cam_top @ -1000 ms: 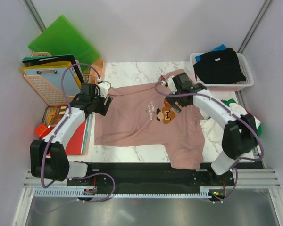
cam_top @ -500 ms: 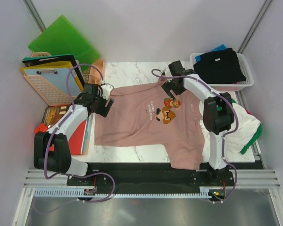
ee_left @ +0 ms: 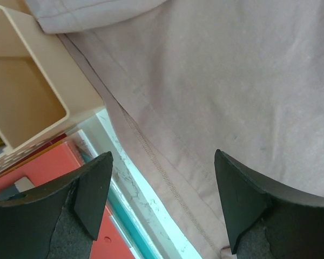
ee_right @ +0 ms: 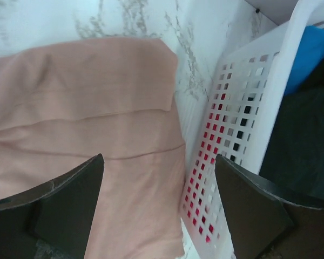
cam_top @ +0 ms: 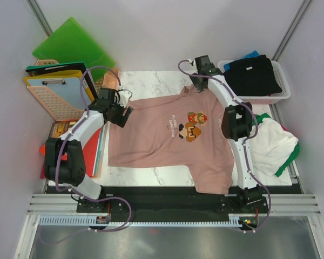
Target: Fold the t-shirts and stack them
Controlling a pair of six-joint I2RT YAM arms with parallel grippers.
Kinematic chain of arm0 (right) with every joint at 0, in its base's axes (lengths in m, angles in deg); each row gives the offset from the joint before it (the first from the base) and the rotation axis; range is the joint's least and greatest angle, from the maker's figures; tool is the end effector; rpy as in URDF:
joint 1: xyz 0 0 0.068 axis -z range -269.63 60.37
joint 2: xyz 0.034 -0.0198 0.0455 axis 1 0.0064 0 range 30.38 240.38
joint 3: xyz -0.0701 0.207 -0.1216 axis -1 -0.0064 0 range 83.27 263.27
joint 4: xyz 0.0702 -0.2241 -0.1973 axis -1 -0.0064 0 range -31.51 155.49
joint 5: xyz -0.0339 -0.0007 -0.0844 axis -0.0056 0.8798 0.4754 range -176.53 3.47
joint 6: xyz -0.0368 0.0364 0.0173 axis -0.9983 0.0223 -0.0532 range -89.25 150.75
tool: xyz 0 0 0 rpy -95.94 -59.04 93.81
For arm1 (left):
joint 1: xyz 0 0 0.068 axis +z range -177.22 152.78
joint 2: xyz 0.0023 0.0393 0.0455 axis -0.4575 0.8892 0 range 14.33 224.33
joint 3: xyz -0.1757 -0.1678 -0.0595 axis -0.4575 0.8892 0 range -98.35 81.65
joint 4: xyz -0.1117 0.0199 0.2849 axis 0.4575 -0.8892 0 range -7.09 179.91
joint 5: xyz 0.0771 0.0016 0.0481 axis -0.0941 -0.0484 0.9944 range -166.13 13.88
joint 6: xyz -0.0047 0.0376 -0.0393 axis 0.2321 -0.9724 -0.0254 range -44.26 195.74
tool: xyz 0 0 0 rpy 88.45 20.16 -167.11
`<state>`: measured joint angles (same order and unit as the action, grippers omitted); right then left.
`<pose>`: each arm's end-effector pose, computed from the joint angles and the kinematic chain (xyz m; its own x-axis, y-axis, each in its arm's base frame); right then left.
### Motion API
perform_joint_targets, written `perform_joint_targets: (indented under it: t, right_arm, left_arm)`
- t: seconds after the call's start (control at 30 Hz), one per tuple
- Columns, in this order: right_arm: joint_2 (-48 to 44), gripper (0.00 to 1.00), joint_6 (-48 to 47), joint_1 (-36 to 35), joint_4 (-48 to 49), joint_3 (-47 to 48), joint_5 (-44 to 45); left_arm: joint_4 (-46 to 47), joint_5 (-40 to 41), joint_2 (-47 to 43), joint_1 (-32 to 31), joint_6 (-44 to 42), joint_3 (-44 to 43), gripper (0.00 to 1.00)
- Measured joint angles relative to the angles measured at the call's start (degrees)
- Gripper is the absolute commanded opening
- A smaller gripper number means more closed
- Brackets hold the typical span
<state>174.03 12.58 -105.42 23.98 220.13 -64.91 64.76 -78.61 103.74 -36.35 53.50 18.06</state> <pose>0.5652 0.1457 0.2004 -0.6774 -0.4927 -0.5462 -0.2403 0.8500 -0.4688 0.3719 -0.0613 0.1946 -0.6398 0.4856 -0.5957 0.4618 0.8625 0.2071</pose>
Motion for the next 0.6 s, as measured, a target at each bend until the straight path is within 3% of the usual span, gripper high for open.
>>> perform_joint_targets:
  t: [0.17,0.6]
  right_arm:
    - [4.44,0.93,1.25,1.14,3.93,0.04,3.80]
    - [6.45,0.76,11.54,3.72,12.81,-0.83,-0.37]
  left_arm:
    - [-0.11,-0.02,3.52,0.00,0.02,-0.46,0.83]
    - [-0.55,-0.15,7.69,0.00,0.02,-3.15,0.82]
